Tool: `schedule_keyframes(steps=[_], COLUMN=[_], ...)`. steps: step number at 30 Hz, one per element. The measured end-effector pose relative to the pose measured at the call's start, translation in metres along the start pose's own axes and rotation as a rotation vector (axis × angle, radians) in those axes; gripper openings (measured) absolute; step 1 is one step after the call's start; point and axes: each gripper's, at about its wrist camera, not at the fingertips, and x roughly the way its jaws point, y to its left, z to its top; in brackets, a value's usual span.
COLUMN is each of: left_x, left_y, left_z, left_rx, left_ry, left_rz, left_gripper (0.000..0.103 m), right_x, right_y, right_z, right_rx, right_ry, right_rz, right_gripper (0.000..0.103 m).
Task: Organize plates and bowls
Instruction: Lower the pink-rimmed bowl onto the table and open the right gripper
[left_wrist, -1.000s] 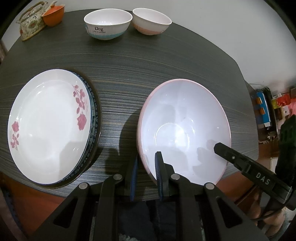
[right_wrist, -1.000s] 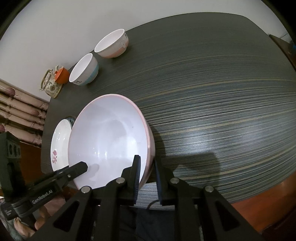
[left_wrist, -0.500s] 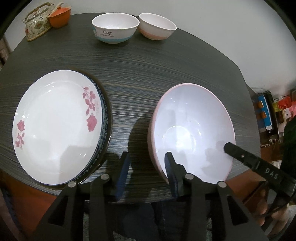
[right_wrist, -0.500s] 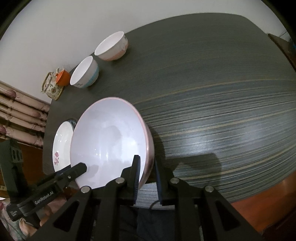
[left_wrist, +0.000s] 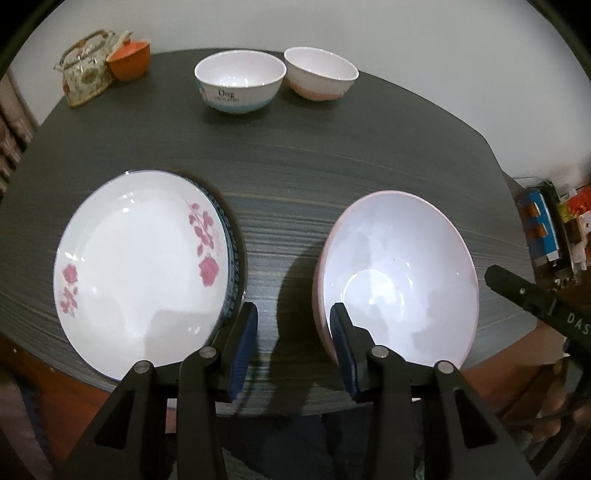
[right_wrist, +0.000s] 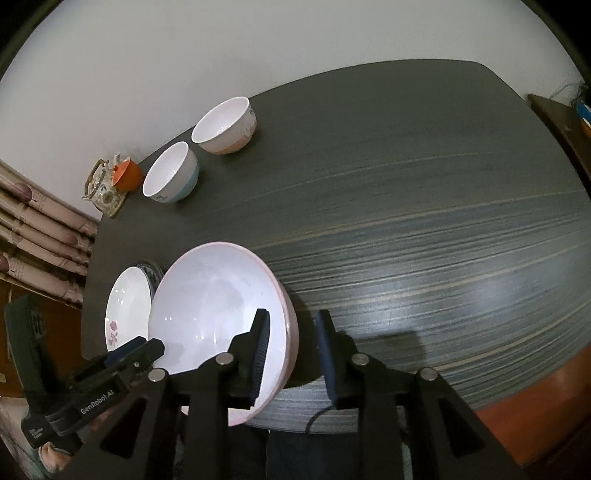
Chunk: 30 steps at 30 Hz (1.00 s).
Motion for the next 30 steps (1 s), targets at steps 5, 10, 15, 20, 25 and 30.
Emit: schedule_keyframes(steps=[5, 10, 15, 20, 25, 30], left_x=[-0.003, -0.006, -0.011, -0.016, -0.024, -0.031], left_y=[0.001, 0.004, 0.006, 0.007, 0.012, 0.026], left_z=[0.003, 0.008, 0.013, 0.02, 0.025, 0.033], left_rx=[0.012, 0.018, 0.014, 0.014, 0.016, 0.009], left_ry=[-0.015, -0.028, -0.049, -0.065, -0.085, -0.115], left_rz=[0.026, 0.051, 0.026, 0.008, 0.019, 0.058], left_gripper=[0.041, 0.041, 0.041, 0.041, 0.042, 0.046], right_x=[0.0, -0.008, -0.012, -0.01, -0.003, 0.004], right_y=[0.014, 0.037, 0.053, 0.063, 0.071, 0.09], right_z=[0.001, 0.005, 0.016, 0.024, 0.029, 0.035], right_rx=[-0.057, -0.152, -0.199, -0.242, -0.231, -0.258], right_ry=[-0.017, -0.074, -0.107, -0.102, -0.071, -0.05], right_rz=[0.039, 0.044, 0.026, -0.012, 0.011, 0.027], right_gripper=[0.04, 0.051, 0.051, 0.052, 0.052, 0.051])
